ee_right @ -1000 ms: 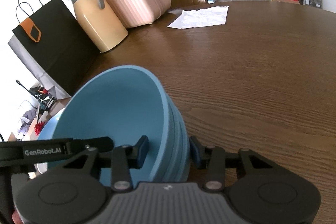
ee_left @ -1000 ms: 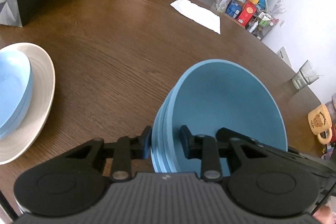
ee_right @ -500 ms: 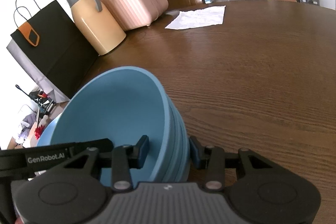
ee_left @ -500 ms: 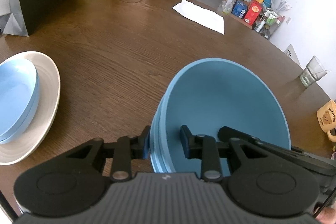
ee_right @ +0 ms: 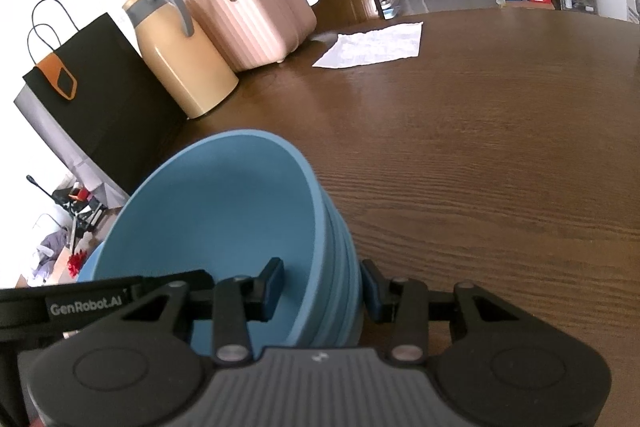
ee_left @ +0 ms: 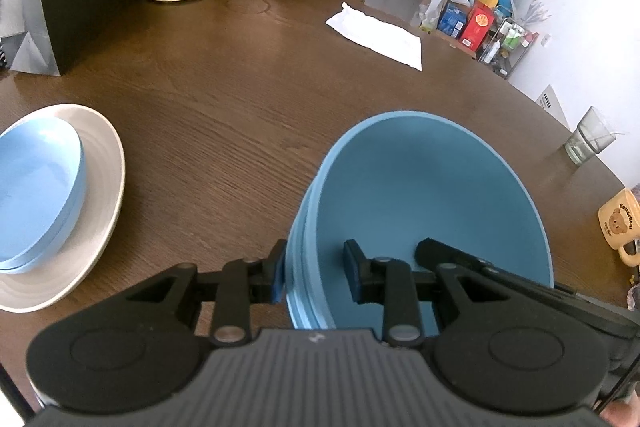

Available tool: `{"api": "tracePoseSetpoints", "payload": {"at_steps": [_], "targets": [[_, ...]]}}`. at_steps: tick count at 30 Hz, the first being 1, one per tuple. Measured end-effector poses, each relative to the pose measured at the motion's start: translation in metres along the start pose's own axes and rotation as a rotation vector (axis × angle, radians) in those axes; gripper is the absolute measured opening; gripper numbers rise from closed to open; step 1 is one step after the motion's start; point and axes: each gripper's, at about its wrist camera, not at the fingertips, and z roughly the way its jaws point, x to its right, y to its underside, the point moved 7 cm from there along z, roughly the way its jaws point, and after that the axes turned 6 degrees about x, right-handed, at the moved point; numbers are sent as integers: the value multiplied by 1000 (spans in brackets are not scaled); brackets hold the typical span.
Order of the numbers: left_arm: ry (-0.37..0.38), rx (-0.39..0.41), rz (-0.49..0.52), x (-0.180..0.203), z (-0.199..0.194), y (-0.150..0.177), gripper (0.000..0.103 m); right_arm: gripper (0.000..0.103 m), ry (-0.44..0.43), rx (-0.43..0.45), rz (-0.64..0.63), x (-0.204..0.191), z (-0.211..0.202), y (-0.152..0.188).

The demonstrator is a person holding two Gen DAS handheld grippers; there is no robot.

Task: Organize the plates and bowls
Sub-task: 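Lift the bowl stack with both grippers and carry it over the white plate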

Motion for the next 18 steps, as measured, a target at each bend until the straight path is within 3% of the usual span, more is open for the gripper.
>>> {"api": "tracePoseSetpoints", "payload": {"at_steps": [18], "targets": [[18,44,-49,-26,-45,-13,29,41,7,43,-28,-50,-26,-8]]}}
